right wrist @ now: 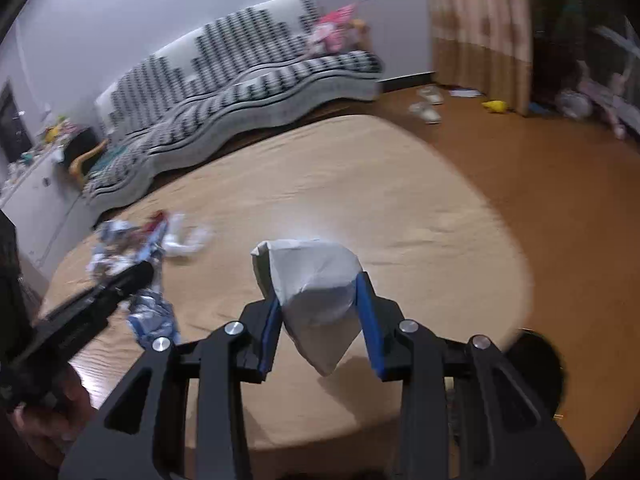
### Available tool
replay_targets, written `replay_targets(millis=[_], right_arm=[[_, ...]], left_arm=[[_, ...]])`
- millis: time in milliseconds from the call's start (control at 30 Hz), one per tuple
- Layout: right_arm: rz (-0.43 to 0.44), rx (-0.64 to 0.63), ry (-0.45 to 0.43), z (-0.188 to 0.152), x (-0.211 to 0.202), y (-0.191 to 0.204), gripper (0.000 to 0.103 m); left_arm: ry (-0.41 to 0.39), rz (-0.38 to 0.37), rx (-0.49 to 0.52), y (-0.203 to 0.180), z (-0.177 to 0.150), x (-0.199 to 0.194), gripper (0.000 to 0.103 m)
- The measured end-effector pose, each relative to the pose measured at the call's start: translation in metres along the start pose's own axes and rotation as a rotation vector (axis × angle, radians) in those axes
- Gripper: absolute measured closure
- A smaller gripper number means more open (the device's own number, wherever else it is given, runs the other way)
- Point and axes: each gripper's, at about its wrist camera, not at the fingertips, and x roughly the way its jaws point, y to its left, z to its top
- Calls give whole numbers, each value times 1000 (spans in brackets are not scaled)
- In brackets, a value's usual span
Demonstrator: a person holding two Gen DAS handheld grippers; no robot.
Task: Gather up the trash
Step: 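Carry foil and paper over the bin and open both tools to drop them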
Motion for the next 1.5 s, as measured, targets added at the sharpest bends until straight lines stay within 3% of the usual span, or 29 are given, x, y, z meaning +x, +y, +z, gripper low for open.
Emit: replay_targets(millis=[233,433,533,733,967,1000,1067,1100,1500], right_arm=[[-138,123,-8,-29,-39,-115,67],[-247,236,79,-63,-47,-204,67],[-269,269,124,-75,-45,-229,67],[-285,297,188,-89,-35,-255,66],[-273,308,208,-85,-28,-254,64],[-273,310,206,-85,-29,-254,61],[-276,317,197,-84,-32,-256,38],[-281,318,188,-82,-33,-256,34],[-323,388,104,-78,-53,-269,27]], left_arm=[[56,-154,160,-121,-25,29,84],[123,-250,283,-203,-54,57,85],[144,-271,333,-231,-66,70,84],[184,-283,363,-250,-72,90,84],[201,-282,364,-264,-78,99,84],[204,-284,363,-264,-78,100,84],[207,-284,363,-266,-77,101,84],[210,-286,363,-265,-77,103,84],[254,-318,358,-267,-81,114,82]])
